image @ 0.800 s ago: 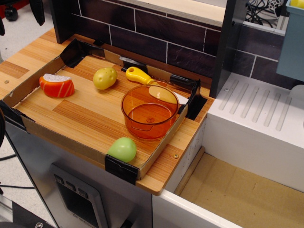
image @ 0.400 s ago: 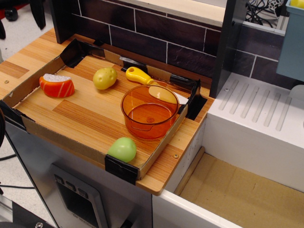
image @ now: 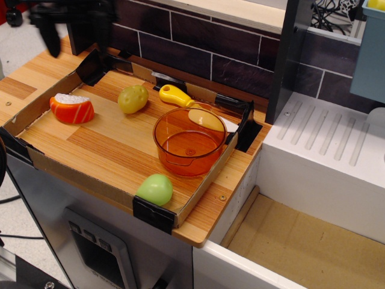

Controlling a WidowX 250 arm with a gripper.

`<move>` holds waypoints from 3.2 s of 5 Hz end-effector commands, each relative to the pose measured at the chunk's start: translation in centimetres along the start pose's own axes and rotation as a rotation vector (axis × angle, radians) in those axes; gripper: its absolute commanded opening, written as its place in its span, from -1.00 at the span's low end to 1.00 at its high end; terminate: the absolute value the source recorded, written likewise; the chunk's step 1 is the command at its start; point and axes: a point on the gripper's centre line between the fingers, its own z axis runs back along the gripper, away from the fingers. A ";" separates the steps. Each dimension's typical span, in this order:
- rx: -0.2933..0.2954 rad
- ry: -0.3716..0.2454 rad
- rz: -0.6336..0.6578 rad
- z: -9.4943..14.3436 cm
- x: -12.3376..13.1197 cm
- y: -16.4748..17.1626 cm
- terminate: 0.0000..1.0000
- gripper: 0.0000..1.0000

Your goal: Put potato in pot

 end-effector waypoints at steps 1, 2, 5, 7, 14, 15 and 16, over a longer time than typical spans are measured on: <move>-0.047 -0.026 -0.168 0.2 1.8 -1.8 -1.00 1.00; -0.043 -0.051 -0.149 -0.8 3.1 -2.4 -1.00 1.00; -0.069 -0.089 -0.238 -3.4 2.7 -5.1 -1.00 1.00; -0.018 -0.105 -0.223 -5.6 2.9 -5.4 -1.00 1.00; -0.086 -0.056 -0.088 1.2 -0.2 -6.4 -1.00 -1.00; -0.089 -0.026 -0.127 2.0 -3.3 -8.4 -1.00 -1.00; -0.052 -0.009 -0.158 0.8 -5.3 -10.8 -1.00 -1.00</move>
